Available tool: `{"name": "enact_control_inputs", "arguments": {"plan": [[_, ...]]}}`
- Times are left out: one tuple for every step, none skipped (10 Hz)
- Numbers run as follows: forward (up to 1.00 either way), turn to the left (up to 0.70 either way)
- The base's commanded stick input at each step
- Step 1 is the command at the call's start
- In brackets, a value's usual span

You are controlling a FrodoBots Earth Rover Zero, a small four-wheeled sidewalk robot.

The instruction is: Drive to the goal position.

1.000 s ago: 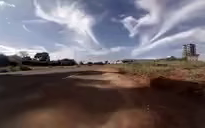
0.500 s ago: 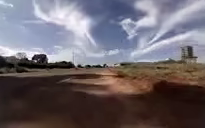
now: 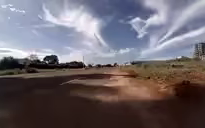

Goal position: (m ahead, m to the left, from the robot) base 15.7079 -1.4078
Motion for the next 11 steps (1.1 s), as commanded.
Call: {"name": "enact_control_inputs", "arguments": {"plan": [[1.00,0.00],[1.00,0.00],[1.00,0.00],[1.00,0.00],[1.00,0.00],[1.00,0.00],[1.00,0.00],[1.00,0.00],[1.00,0.00],[1.00,0.00],[1.00,0.00]]}}
